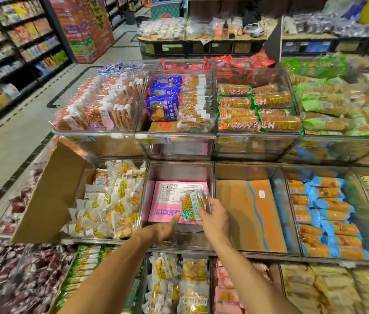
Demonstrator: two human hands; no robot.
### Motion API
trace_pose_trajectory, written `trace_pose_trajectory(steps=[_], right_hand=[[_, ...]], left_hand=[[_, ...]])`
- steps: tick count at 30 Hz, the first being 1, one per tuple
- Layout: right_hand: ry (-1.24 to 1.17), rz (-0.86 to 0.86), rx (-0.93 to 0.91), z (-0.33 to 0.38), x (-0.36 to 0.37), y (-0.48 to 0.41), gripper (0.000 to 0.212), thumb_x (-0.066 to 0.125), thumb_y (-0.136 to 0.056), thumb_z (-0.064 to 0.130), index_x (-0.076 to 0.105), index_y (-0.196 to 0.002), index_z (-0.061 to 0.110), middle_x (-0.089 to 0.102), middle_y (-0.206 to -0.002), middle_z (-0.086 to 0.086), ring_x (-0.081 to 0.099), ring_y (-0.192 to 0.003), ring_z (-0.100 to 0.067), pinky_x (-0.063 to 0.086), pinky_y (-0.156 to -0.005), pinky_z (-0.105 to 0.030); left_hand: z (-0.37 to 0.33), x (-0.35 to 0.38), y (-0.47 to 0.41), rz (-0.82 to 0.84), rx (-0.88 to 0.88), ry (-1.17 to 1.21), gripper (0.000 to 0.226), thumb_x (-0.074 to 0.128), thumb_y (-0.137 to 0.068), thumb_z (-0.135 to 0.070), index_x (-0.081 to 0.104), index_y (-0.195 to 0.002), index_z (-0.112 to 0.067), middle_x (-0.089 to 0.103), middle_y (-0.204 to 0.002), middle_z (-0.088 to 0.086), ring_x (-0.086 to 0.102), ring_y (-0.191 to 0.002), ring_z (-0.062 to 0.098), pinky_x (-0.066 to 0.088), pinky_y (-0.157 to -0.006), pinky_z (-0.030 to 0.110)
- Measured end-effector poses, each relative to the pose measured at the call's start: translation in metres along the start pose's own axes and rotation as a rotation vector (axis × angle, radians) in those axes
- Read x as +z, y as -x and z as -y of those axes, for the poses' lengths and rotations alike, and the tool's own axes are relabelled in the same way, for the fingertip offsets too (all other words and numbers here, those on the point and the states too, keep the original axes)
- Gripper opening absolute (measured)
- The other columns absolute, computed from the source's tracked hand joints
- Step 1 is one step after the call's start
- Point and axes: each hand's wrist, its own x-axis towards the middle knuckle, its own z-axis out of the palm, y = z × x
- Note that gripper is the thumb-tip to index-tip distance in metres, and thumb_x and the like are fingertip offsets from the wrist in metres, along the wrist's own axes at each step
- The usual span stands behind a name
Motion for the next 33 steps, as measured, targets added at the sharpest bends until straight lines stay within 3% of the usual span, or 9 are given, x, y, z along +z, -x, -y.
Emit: trace_pose_trajectory(steps=[4,7,9,12,15,18,22,27,33], right_hand=[[0.117,-0.017,-0.041,0.002,0.003,0.0,0.035,0.076,-0.094,0.015,0.063,-0.127,0.02,0.076,-0.109,0.003,0.075,-0.088,-0.013,0.066,-0.074,-0.042],[0.277,-0.029,-0.116,0.007,0.002,0.007,0.036,0.074,-0.096,0.018,0.062,-0.13,0.021,0.075,-0.11,0.001,0.073,-0.092,-0.017,0.062,-0.075,-0.035],[0.403,0.022,-0.165,0.007,0.003,0.012,0.036,0.071,-0.098,0.02,0.06,-0.131,0.025,0.073,-0.11,0.002,0.07,-0.093,-0.018,0.054,-0.066,-0.027],[0.467,0.169,-0.234,0.003,0.008,0.014,0.037,0.071,-0.098,0.021,0.056,-0.13,0.031,0.07,-0.112,0.006,0.068,-0.096,-0.014,0.053,-0.067,-0.023],[0.507,0.343,-0.3,-0.004,0.019,0.014,0.043,0.072,-0.096,0.021,0.054,-0.131,0.038,0.071,-0.113,0.01,0.067,-0.102,-0.013,0.06,-0.085,-0.037],[0.568,0.467,-0.355,-0.007,0.026,0.017,0.041,0.07,-0.097,0.022,0.054,-0.131,0.037,0.07,-0.112,0.012,0.067,-0.1,-0.01,0.058,-0.091,-0.038],[0.63,0.508,-0.448,-0.008,0.031,0.019,0.041,0.067,-0.1,0.016,0.056,-0.137,0.028,0.067,-0.12,0.009,0.064,-0.108,-0.01,0.053,-0.099,-0.03],[0.768,0.576,-0.525,-0.008,0.046,0.018,0.04,0.065,-0.1,0.016,0.055,-0.139,0.021,0.064,-0.136,0.001,0.057,-0.127,-0.018,0.045,-0.113,-0.039],[0.783,0.52,-0.397,-0.005,0.064,0.012,0.054,0.08,-0.09,0.02,0.062,-0.14,0.027,0.05,-0.113,0.008,0.051,-0.111,-0.012,0.048,-0.104,-0.032]], left_hand=[[-0.037,-0.004,0.041,0.047,-0.09,-0.063,0.137,-0.002,-0.067,-0.106,0.054,-0.15,-0.013,0.054,-0.152,0.018,0.048,-0.142,0.032,0.022,-0.126,0.055],[-0.061,-0.008,0.076,-0.126,-0.088,-0.105,0.119,-0.001,-0.086,-0.091,0.064,-0.139,-0.006,0.056,-0.149,0.022,0.053,-0.137,0.03,0.03,-0.121,0.046],[-0.065,-0.013,0.095,-0.252,0.009,-0.061,0.112,-0.001,-0.088,-0.088,0.079,-0.107,-0.012,0.071,-0.125,0.02,0.067,-0.114,0.025,0.044,-0.112,0.045],[-0.055,-0.019,0.122,-0.47,0.194,0.076,0.097,0.001,-0.091,-0.087,0.068,-0.069,-0.021,0.072,-0.079,0.0,0.065,-0.072,0.012,0.056,-0.087,0.037],[-0.039,-0.022,0.142,-0.818,0.326,0.199,0.082,0.012,-0.101,-0.075,0.075,-0.088,-0.024,0.075,-0.087,-0.006,0.069,-0.082,0.008,0.054,-0.077,0.032],[-0.018,-0.02,0.135,-0.979,0.433,0.216,0.06,0.024,-0.107,-0.061,0.073,-0.096,-0.027,0.072,-0.089,-0.009,0.067,-0.086,0.01,0.056,-0.077,0.042],[-0.004,-0.009,0.121,-1.077,0.499,0.277,0.042,0.033,-0.111,-0.043,0.071,-0.104,-0.027,0.07,-0.098,-0.011,0.066,-0.093,0.012,0.054,-0.079,0.047],[-0.005,-0.002,0.107,-1.139,0.424,0.406,0.032,0.037,-0.109,-0.041,0.066,-0.106,-0.029,0.069,-0.102,-0.009,0.065,-0.098,0.016,0.054,-0.083,0.054],[-0.013,-0.001,0.107,-1.127,0.444,0.485,0.033,0.036,-0.107,-0.047,0.063,-0.105,-0.029,0.066,-0.101,-0.01,0.063,-0.097,0.016,0.054,-0.084,0.051]])
